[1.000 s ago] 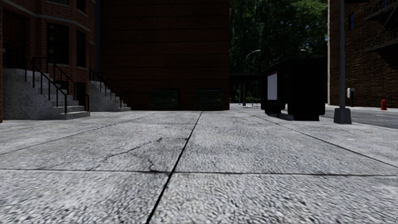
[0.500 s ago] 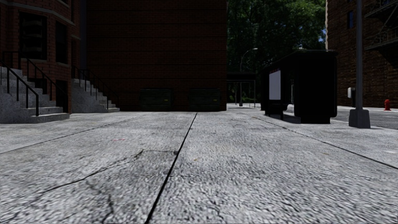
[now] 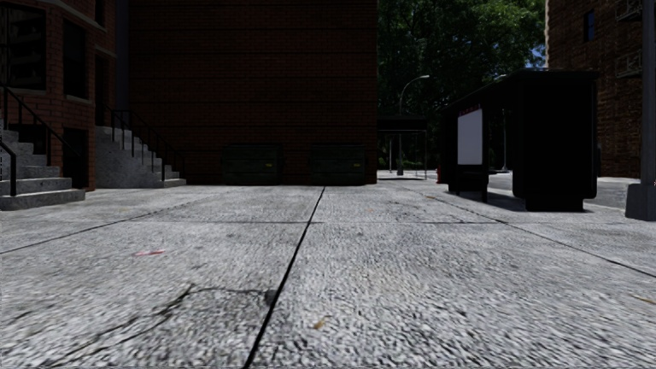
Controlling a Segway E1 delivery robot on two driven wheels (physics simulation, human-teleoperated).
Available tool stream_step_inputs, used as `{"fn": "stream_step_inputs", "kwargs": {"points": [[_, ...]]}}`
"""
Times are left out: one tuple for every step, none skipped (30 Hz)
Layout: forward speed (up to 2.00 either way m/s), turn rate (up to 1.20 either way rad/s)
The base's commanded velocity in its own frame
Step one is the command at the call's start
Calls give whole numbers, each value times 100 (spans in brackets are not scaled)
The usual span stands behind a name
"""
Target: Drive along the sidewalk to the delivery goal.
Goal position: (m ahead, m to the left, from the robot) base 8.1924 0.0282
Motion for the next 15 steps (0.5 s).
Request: {"fn": "stream_step_inputs", "kwargs": {"points": [[200, 0], [200, 0], [200, 0], [200, 0], [200, 0], [200, 0], [200, 0], [200, 0], [200, 0], [200, 0], [200, 0], [200, 0], [200, 0], [200, 0], [200, 0]]}}
